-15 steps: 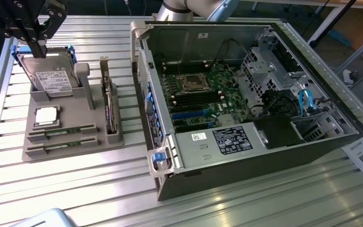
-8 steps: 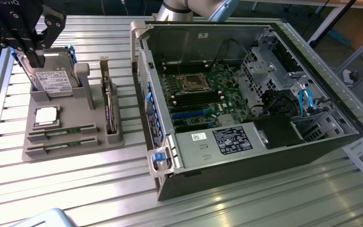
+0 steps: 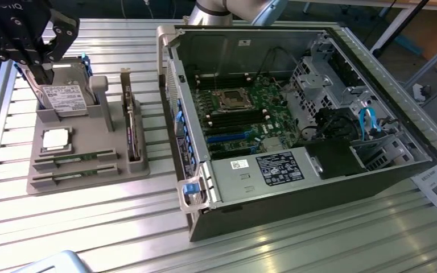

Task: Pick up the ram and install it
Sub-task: 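Reach for the ram, then pick up the ram and move it above insertion slot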

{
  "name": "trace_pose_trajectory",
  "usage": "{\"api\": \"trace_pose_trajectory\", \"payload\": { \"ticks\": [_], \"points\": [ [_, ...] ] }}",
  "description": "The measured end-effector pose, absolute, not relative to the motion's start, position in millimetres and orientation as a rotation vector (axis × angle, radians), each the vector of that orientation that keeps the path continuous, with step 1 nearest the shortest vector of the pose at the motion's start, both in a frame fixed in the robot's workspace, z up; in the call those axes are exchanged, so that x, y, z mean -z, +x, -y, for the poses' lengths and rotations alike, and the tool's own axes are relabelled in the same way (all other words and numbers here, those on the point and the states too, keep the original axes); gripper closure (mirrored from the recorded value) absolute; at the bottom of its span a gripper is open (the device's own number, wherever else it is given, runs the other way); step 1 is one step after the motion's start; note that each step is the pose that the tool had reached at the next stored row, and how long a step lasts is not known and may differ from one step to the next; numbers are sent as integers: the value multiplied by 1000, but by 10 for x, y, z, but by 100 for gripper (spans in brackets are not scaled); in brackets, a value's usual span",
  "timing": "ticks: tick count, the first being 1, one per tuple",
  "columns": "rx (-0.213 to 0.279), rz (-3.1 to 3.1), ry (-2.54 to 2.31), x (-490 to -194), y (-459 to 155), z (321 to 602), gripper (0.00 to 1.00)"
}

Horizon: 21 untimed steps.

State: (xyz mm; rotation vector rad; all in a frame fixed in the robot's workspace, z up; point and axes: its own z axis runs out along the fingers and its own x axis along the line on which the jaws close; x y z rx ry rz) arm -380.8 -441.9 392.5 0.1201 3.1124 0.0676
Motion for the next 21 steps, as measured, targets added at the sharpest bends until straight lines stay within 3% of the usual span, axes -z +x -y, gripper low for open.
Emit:
{"api": "trace_pose_trajectory", "payload": {
  "ticks": [21],
  "points": [
    [-69, -3116, 39, -3925, -3808, 4421, 90]
  ]
}}
